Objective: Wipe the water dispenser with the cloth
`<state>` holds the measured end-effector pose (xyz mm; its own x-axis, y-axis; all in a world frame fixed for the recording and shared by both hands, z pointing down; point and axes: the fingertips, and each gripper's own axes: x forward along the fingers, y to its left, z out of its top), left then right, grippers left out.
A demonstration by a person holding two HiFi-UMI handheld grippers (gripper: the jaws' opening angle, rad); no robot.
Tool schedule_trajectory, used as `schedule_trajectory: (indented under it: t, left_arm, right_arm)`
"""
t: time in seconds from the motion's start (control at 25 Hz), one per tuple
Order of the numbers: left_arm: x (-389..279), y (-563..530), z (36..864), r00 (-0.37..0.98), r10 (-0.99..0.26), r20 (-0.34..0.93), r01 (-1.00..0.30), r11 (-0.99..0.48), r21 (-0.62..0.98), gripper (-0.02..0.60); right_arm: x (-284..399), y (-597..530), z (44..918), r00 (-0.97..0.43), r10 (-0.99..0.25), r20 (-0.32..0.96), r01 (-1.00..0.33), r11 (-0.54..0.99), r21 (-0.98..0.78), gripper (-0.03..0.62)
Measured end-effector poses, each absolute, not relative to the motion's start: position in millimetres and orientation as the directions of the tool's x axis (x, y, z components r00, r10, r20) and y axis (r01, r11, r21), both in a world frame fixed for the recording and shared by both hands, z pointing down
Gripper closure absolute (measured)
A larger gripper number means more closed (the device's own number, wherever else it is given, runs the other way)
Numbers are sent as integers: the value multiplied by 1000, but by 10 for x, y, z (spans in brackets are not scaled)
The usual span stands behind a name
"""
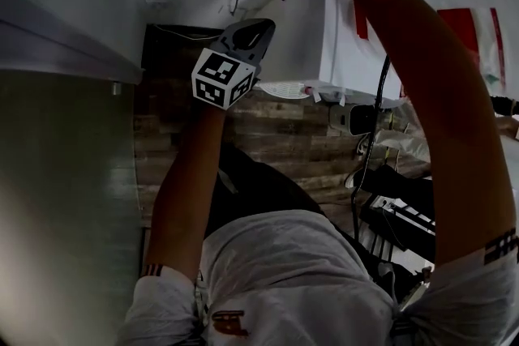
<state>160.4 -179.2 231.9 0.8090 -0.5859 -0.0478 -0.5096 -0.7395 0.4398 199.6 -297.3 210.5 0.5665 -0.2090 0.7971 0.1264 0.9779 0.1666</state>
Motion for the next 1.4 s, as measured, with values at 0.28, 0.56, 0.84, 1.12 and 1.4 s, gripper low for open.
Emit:
schedule_trajectory:
  t: [0.28,0.56,0.84,1.12,1.4]
  left_arm:
    - [1692,-1812,2536,806,-590,-38,-505,-721,475,583]
    - [1765,-1744,2654,806,-590,-39,-492,-706,510,583]
    - [1708,-1671,2788,801,-597,-30,-496,-691,526,583]
    - [1629,-1520,2870,807,-591,-9,-498,-687,529,583]
    - [1489,-1417,2979,803,-595,26,-516,-674,528,583]
  right_arm:
    - [2092,-2995,2310,626,-243,741,225,966,127,502]
    - [2187,-3038,2446,663,-277,695,301,949,91,502]
    - [2198,-2787,2484,682,-216,698,282,959,21,502]
    - [2077,-2157,2525,663,-113,740,270,958,-95,502]
    - [1943,-1444,2666,627,1,779,287,929,-233,502]
